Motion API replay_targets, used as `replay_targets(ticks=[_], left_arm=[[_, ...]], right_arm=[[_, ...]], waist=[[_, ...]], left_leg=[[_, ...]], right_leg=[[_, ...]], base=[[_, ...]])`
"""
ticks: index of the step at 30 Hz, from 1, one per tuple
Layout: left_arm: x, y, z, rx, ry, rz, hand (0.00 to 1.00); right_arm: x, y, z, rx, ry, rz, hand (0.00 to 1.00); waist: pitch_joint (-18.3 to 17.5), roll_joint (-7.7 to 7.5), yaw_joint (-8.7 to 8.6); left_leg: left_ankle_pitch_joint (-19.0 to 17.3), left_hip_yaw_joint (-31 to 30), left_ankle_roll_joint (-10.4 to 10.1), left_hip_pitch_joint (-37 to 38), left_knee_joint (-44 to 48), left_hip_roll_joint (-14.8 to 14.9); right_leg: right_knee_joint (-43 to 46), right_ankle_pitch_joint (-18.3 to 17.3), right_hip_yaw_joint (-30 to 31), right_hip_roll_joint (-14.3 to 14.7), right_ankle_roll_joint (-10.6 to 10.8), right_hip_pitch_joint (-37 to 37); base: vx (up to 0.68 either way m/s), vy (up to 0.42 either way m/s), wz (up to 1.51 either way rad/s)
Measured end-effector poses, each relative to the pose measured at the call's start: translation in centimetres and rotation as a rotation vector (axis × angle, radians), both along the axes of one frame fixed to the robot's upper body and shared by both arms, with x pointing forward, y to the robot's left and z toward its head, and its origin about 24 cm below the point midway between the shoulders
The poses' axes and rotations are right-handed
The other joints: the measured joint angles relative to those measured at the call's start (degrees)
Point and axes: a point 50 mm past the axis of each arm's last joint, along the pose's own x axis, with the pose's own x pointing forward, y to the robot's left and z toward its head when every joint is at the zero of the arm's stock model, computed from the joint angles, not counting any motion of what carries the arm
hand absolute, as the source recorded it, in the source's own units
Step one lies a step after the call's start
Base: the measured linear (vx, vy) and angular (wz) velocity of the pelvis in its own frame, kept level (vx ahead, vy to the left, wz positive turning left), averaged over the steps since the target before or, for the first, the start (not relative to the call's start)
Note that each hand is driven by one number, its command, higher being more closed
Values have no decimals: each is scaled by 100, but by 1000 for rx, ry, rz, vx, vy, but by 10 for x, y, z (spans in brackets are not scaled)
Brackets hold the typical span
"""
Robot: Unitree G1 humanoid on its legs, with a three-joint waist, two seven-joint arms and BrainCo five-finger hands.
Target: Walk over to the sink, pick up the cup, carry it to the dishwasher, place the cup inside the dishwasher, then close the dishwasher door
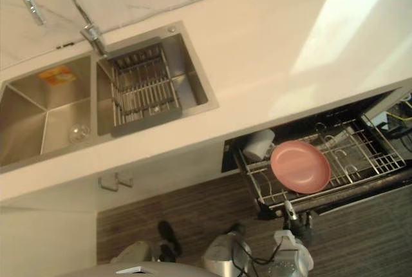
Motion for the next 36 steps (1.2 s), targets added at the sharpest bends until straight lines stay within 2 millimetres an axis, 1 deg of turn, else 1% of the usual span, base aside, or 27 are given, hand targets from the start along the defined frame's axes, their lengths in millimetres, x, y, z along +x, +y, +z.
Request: replay_targets(ticks=[3, 4, 5, 6, 7, 8, 9, 10, 11, 12, 13, 14, 15, 16, 17, 19, 20, 22, 23, 24, 26, 27, 29, 33, 35, 36], left_arm=[[-1, -2, 0, -7, -2, -31, 0], [-3, -3, 0, -13, 4, -32, 0], [-5, -5, -1, -16, 10, -49, 0], [-5, -5, -1, -18, 10, -52, 0], [-7, -8, -1, -23, 10, -69, 0], [-7, -9, -1, -31, 7, -85, 0], [-7, -10, -1, -37, 4, -101, 0], [-6, -11, 0, -43, -1, -108, 0], [-9, -13, -1, -62, 4, -105, 0], [-13, -15, -1, -69, 14, -101, 0], [-14, -13, -1, -67, 11, -98, 0], [-10, -11, -1, -60, -3, -100, 0], [-4, -13, 0, -63, -38, -86, 0], [-3, -17, 0, -84, -51, -92, 0], [-3, -17, 0, -84, -51, -92, 0], [0, -17, 0, -90, -59, -77, 0], [0, -17, 0, -89, -61, -78, 0], [5, -15, 1, -77, -91, -81, 0], [9, -14, 2, -70, -105, -82, 0], [17, -12, 3, -52, -142, -74, 0], [29, -8, 4, -25, -189, -74, 0], [30, -7, 5, -22, -195, -75, 0], [32, -6, 5, -14, -212, -77, 0], [38, -5, 7, -9, -250, -84, 0], [39, -6, 8, -27, -262, -54, 0], [39, -6, 8, -32, -265, -39, 0]], right_arm=[[15, -9, 12, -14, -51, 12, 0], [27, -13, 21, -29, -81, 31, 0], [42, -18, 32, -32, -128, 44, 0], [45, -19, 35, -31, -137, 46, 0], [55, -24, 44, -37, -164, 57, 0], [62, -28, 52, -44, -185, 66, 0], [73, -29, 61, -44, -210, 82, 0], [89, -27, 72, -32, -243, 113, 0], [105, -24, 85, -42, -275, 157, 0], [112, -23, 91, -53, -288, 186, 0], [124, -19, 101, -65, -311, 222, 0], [126, -20, 104, -70, -317, 225, 0], [131, -23, 114, -87, -335, 227, 0], [138, -22, 122, -93, -356, 226, 0], [139, -22, 123, -93, -357, 225, 0], [156, -14, 141, -119, -400, 264, 0], [159, -12, 144, -121, -407, 270, 0], [160, -14, 147, -122, -407, 243, 0], [162, -14, 149, -131, -409, 248, 0], [168, -11, 159, -166, -418, 285, 0], [170, -12, 162, -158, -421, 259, 0], [170, -12, 163, -160, -422, 259, 0], [170, -13, 164, -169, -418, 261, 0], [171, -10, 161, -171, -402, 274, 0], [171, -2, 154, -192, -374, 319, 0], [168, 8, 143, -210, -344, 369, 0]], waist=[[64, 161, 21], [84, 262, 28], [147, 344, 34], [153, 366, 36], [177, 475, 40], [200, 535, 33], [225, 578, 30], [266, 520, 75], [298, 487, 191], [289, 538, 234], [374, 475, 219], [422, 396, 212], [457, 403, 224], [473, 410, 242], [473, 411, 243], [561, 286, 323], [569, 275, 325], [608, 216, 326], [588, 245, 331], [580, 258, 354], [590, 242, 371], [593, 238, 378], [594, 237, 405], [605, 230, 431], [622, 207, 460], [651, 164, 471]], left_leg=[[-7, -167, 22, -157, 2, -4], [-187, -186, 72, -252, -11, 15], [-309, -166, 185, -327, -29, 9], [-339, -157, 188, -328, -41, 6], [-418, -134, 170, -328, -116, -23], [-460, -125, 138, -321, -191, -32], [-563, -104, -9, -323, -257, -41], [-584, 8, 75, -358, -163, -79], [-518, 2, 350, -447, 304, -22], [-658, -18, 333, -457, 421, 94], [-501, 14, 592, -447, 419, 119], [-478, -15, 560, -436, 388, 62], [-389, -132, 526, -455, 202, 13], [-388, -139, 516, -465, -20, -4], [-389, -139, 515, -466, -27, -4], [-299, -131, 517, -563, -18, -16], [-273, -134, 539, -574, 8, -11], [-92, -156, 613, -739, 60, 13], [-79, -163, 632, -809, 77, 16], [-80, -184, 631, -948, 90, 19], [-24, -305, 593, -1044, -21, -13], [17, -315, 600, -1042, -31, -13], [209, -359, 618, -1057, -132, -22], [223, -454, 600, -1025, -192, 14], [236, -451, 581, -935, -196, 60], [265, -448, 539, -839, -194, 96]], right_leg=[[53, 0, -104, -15, 0, -66], [142, 4, -99, -20, -3, -157], [174, 19, -95, -31, 17, -202], [166, 21, -95, -29, 21, -203], [154, 31, -83, -32, 38, -208], [116, 43, -58, -31, 57, -214], [33, 50, -43, -6, 62, -222], [-51, 83, 33, -62, 28, -370], [35, 143, 102, -115, -16, -541], [226, 182, 122, -77, 17, -619], [922, 4, 385, -300, -27, -807], [1019, -157, 475, -385, -52, -818], [991, -216, 346, -405, -188, -816], [923, -237, 183, -386, -210, -828], [922, -237, 178, -384, -210, -831], [1048, -306, 25, -458, -327, -1019], [1095, -321, -14, -475, -351, -1028], [1249, -337, -105, -564, -328, -1090], [1251, -327, -110, -569, -312, -1127], [1238, -282, -130, -555, -263, -1218], [1167, -230, -175, -544, -262, -1300], [1168, -224, -179, -540, -261, -1323], [1198, -211, -165, -531, -286, -1360], [1156, -230, -94, -419, -308, -1358], [1141, -252, -52, -348, -345, -1339], [1140, -287, -44, -313, -402, -1259]], base=[[-120, 60, 24], [-212, 116, 17], [-167, 87, 11], [-160, 90, 20], [-117, 75, 28], [-152, 93, 36], [-224, 94, 22], [-170, 47, -17], [-100, -23, -42], [33, -70, -35], [31, -60, 9], [-27, -57, 56], [-48, -60, 68], [-38, -55, 51], [-8, -14, 41], [31, -22, 25], [46, -19, 15], [-11, -24, 17], [-78, -29, 10], [-60, -11, 15], [-15, 10, 21], [37, -3, 10], [4, -22, -1], [-11, -94, -4], [46, -123, -14], [29, -137, -11]])
